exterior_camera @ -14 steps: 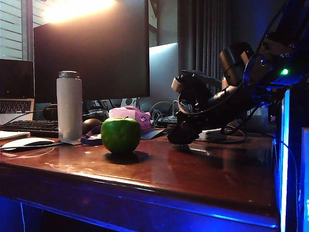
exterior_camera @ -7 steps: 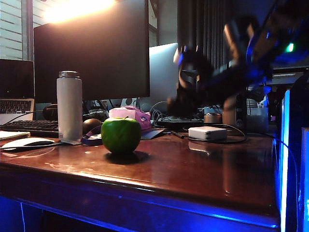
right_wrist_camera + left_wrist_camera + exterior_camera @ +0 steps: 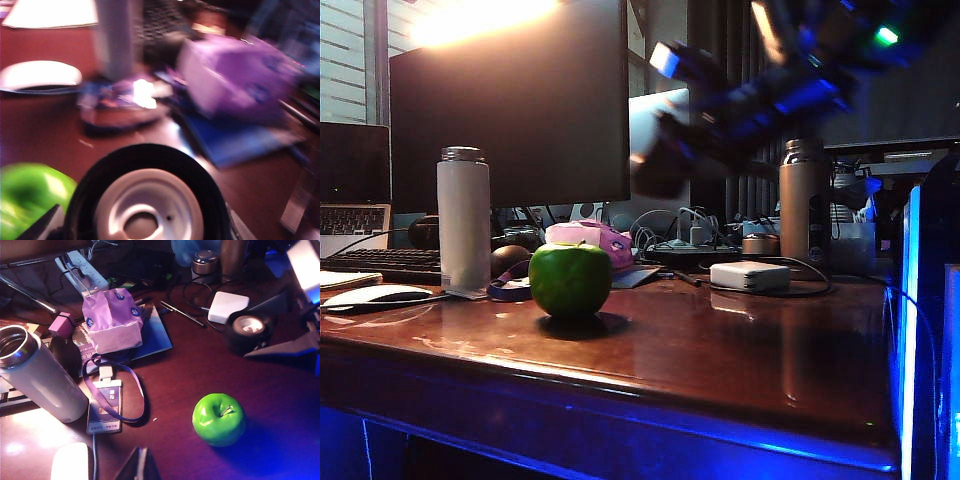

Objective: Stack the black thermos bottle cap from the table onto the green apple.

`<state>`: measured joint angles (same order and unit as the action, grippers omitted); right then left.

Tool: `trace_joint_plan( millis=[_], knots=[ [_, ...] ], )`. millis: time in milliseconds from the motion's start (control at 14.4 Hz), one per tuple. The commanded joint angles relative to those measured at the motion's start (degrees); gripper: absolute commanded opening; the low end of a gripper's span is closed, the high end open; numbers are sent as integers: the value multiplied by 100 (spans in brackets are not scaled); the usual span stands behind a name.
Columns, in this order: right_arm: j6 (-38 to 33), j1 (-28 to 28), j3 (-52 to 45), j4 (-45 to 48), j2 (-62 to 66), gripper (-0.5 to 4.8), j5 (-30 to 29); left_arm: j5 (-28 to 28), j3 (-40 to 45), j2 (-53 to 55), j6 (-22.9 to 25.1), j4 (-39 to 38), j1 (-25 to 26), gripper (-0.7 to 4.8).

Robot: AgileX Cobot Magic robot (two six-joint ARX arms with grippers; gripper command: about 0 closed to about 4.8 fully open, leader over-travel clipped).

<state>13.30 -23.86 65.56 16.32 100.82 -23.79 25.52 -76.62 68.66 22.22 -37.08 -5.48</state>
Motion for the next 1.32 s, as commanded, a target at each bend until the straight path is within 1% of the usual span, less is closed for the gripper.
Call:
trace_joint_plan(
  millis=[70,348,487,626,765,835,1322],
  knots=[
    [22,-291,293,-35,-35,313,-289,46,-26,-15,-15,59,0,-4],
    [26,-520,330,-164,125,313,-293,46,-26,-15,-15,55,0,-4],
    [48,-732,415,-190,286,314,-267,46,-26,-15,-15,50,0,-4],
    [269,-883,431,-190,396,314,37,46,-26,-15,-15,55,0,-4],
    [389,-953,431,-101,498,314,190,46,-26,-15,-15,57,0,-4],
    [579,-966,431,-70,544,314,227,46,-26,-15,-15,55,0,-4],
    [623,-1058,428,114,643,314,79,46,-26,-15,-15,52,0,-4]
  ],
)
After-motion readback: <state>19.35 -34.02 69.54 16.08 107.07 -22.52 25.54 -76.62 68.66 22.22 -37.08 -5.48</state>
